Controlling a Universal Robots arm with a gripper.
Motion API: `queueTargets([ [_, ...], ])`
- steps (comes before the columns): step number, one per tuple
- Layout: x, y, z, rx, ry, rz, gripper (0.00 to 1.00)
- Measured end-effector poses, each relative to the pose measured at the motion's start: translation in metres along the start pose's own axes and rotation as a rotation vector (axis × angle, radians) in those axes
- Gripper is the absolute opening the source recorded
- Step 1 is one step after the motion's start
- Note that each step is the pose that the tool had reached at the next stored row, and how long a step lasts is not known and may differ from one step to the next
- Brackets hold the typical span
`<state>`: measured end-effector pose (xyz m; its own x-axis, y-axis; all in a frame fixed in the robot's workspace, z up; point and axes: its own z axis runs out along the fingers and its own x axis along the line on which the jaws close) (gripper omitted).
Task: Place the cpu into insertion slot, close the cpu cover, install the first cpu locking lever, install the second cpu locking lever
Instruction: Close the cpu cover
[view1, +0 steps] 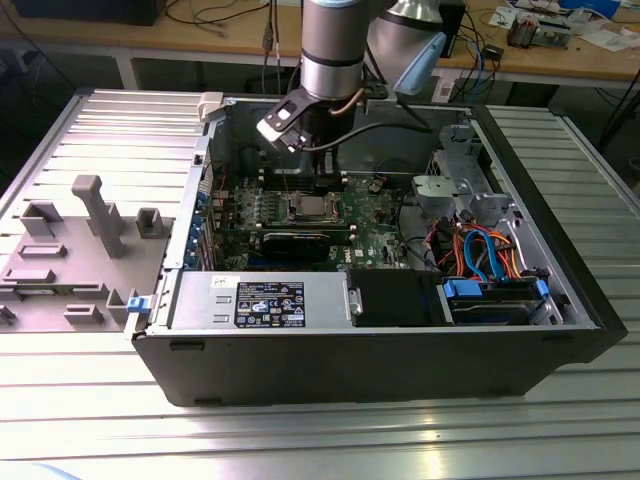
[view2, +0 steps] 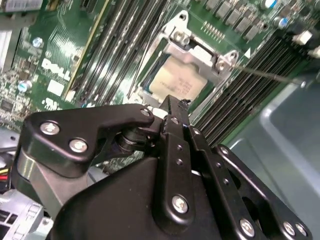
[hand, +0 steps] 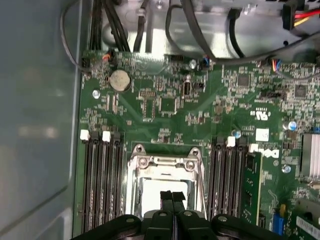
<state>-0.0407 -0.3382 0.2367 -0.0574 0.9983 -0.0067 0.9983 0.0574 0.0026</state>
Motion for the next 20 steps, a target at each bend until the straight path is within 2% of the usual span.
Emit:
queueTargets([
  [6,0.0006,-0.0124,0.0095,-0.0002,0.0013,-0.014,0.11],
  [10,0.001,-0.0195,0.0128,-0.0002,0.002,-0.018,0.11],
  [20,0.0017,-0.0299,0.0188,-0.0004,0.0038,-0.022,0.11],
])
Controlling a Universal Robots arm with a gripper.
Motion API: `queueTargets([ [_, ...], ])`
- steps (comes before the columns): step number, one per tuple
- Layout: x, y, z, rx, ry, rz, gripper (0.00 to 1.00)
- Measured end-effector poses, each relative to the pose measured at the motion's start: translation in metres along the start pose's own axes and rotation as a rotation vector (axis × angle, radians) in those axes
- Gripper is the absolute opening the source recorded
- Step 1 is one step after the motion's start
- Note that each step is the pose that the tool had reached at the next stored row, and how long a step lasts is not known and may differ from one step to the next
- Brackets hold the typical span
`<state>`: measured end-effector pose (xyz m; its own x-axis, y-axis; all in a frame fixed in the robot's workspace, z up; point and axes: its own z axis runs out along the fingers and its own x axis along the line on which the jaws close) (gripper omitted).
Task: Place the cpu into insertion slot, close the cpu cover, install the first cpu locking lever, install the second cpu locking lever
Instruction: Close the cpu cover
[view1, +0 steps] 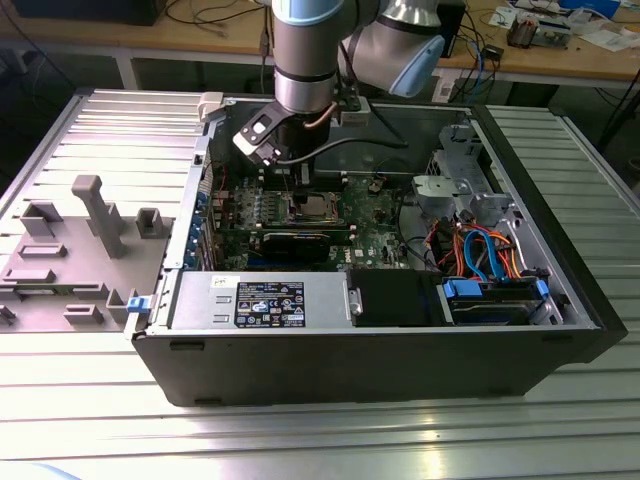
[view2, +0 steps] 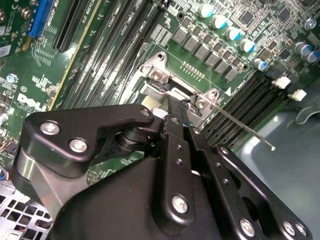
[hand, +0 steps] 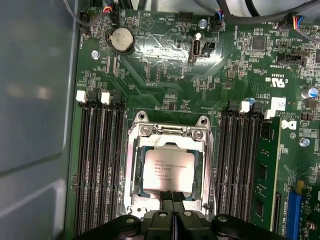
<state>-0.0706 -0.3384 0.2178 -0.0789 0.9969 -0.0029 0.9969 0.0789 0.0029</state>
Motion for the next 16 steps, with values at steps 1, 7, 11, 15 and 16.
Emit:
queueTargets([
  [1,0.0,-0.0002,0.0006,-0.0001,0.0,0.0,0.11],
  [7,0.0,-0.0003,0.0087,0.0,-0.0001,0.0,0.11],
  [11,0.0,-0.0004,0.0111,0.0001,-0.0002,0.0,0.11],
  [15,0.0001,-0.0006,0.0122,0.0002,-0.0003,0.0,0.11],
  [16,0.0001,-0.0006,0.0122,0.0001,-0.0003,0.0,0.11],
])
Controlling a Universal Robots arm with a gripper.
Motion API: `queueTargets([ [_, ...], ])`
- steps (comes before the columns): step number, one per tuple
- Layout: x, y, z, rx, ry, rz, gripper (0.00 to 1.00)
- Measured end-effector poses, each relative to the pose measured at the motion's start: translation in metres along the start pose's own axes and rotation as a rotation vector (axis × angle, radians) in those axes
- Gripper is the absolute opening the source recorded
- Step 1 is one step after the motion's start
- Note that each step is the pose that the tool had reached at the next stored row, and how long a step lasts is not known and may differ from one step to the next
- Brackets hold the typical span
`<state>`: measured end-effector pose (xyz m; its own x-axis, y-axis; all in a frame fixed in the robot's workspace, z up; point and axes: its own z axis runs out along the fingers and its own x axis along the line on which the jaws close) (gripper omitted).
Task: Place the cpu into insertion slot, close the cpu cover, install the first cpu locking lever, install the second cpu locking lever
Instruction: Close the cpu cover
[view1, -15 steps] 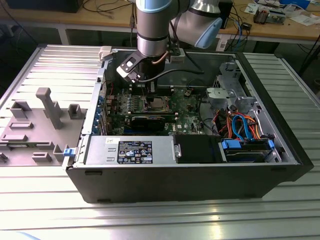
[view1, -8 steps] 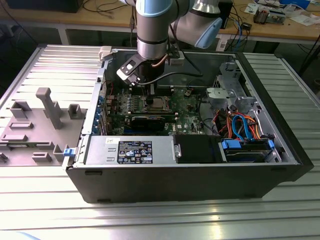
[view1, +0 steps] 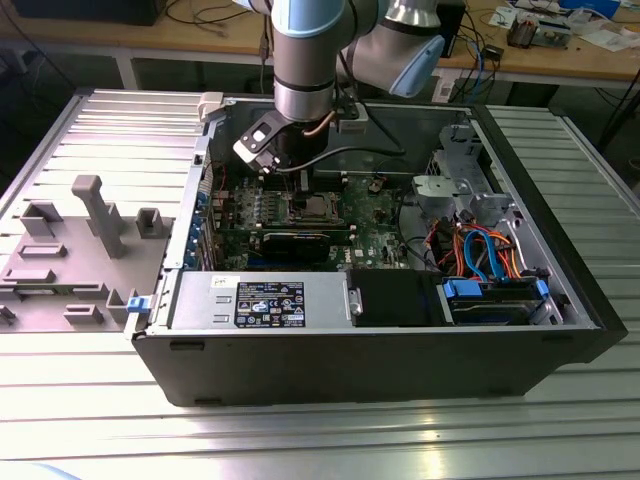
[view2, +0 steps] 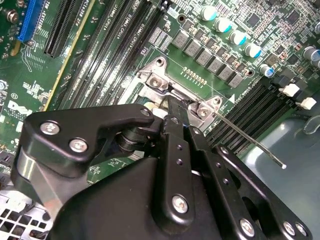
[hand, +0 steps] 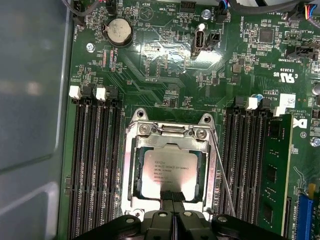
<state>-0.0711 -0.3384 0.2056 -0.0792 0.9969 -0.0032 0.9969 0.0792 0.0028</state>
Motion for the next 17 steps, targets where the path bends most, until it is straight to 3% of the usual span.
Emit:
queueTargets([
  [3,0.0001,0.0,-0.0001,-0.0003,0.0005,0.0,0.11],
  [8,0.0,0.0,-0.0087,-0.0002,0.0003,0.0,0.11],
  [10,0.0,0.0009,-0.0091,-0.0002,0.0004,0.0,0.11],
  [17,-0.0013,0.0161,-0.0091,0.0025,0.0003,0.0,0.11],
])
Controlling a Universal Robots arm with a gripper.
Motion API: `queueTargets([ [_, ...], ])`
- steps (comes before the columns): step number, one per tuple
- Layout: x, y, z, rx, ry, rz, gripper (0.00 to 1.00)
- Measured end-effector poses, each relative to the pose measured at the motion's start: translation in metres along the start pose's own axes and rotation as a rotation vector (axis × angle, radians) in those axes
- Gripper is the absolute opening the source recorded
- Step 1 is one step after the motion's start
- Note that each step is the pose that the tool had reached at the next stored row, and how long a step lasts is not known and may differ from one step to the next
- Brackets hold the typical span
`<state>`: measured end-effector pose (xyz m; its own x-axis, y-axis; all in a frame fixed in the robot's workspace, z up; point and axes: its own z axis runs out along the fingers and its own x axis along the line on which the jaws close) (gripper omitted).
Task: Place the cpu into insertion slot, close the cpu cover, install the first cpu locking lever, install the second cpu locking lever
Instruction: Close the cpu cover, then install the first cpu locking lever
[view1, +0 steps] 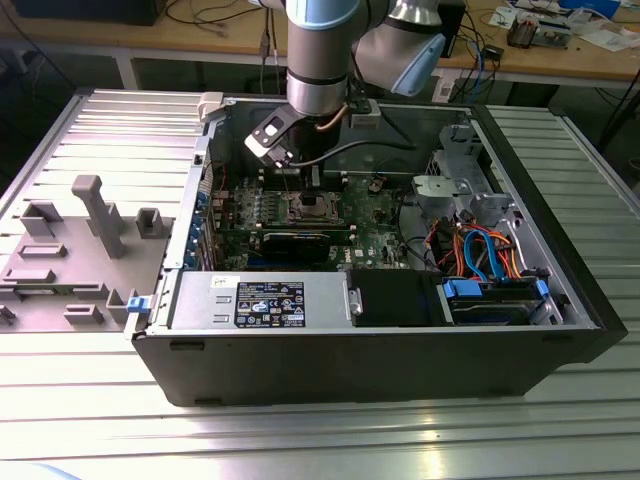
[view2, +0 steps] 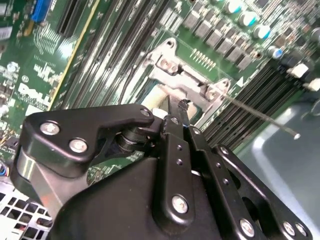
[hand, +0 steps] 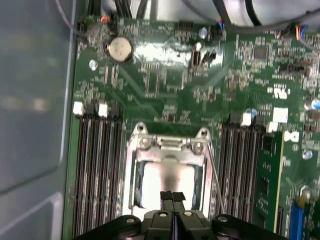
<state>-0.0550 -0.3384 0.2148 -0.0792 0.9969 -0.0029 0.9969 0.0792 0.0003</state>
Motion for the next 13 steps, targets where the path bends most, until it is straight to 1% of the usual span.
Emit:
queueTargets([
  [2,-0.0002,0.0018,0.0,0.0,0.0002,0.0,0.11],
  [13,-0.0001,0.0022,0.0,-0.0001,0.0003,0.0,0.11],
])
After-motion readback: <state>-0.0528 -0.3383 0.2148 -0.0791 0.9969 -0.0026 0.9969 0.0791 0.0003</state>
